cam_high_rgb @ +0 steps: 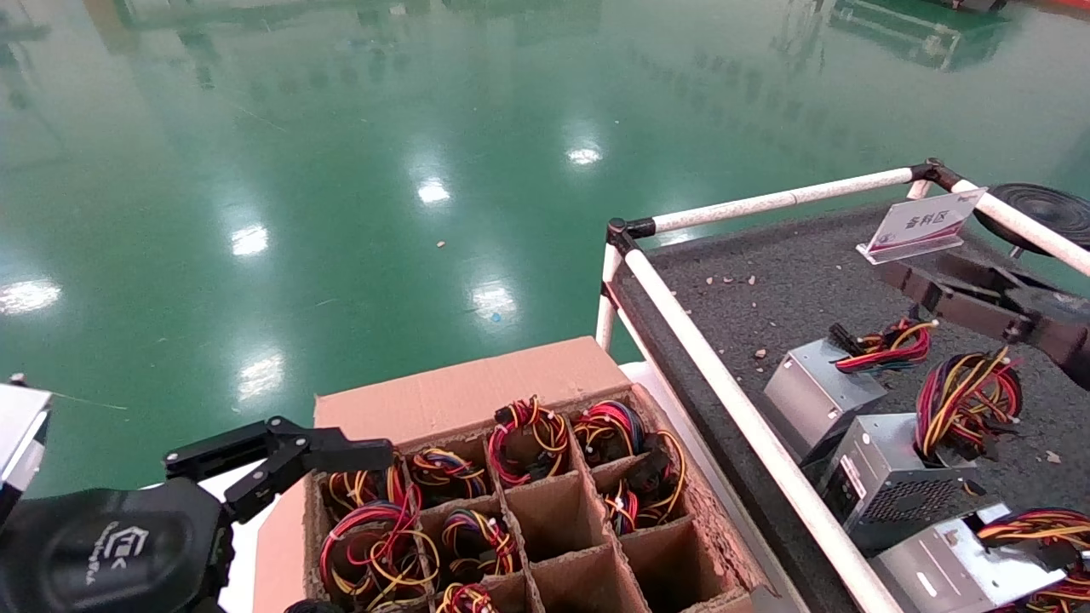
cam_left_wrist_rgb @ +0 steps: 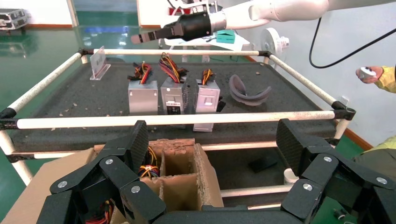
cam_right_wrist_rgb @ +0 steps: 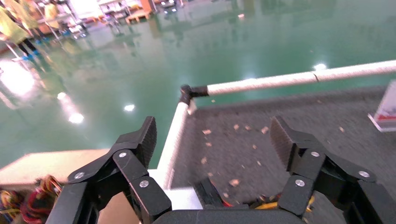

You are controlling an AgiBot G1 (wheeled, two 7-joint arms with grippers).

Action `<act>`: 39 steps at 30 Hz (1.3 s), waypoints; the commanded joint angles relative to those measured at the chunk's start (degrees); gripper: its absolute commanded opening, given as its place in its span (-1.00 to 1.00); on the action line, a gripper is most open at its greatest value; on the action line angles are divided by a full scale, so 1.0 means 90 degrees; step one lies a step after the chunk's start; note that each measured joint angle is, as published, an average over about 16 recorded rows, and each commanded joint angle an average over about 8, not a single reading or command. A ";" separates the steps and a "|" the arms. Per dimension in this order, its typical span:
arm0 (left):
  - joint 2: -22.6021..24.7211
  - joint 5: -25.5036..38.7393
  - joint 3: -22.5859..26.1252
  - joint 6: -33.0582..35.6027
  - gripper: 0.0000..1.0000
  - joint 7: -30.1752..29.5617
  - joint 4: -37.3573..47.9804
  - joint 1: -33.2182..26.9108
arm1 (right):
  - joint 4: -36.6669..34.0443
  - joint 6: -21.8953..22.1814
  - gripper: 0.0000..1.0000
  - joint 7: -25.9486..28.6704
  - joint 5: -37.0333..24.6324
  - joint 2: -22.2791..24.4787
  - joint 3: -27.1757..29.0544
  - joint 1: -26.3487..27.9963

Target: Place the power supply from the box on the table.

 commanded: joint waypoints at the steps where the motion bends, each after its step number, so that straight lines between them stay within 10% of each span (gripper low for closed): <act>1: 0.0000 0.0000 0.0000 0.0000 1.00 0.0000 0.0000 0.0000 | 0.0028 -0.0008 1.00 0.0031 0.0005 -0.0044 0.0003 0.0040; 15: 0.0000 -0.0001 0.0000 -0.0001 1.00 0.0001 0.0001 0.0000 | 0.0339 -0.0080 1.00 0.0114 0.0055 -0.0035 0.0029 -0.0059; 39: 0.0000 -0.0001 0.0001 -0.0001 1.00 0.0001 0.0002 0.0000 | 0.3464 -0.0430 1.00 0.0776 0.0539 0.0247 0.0278 -0.1410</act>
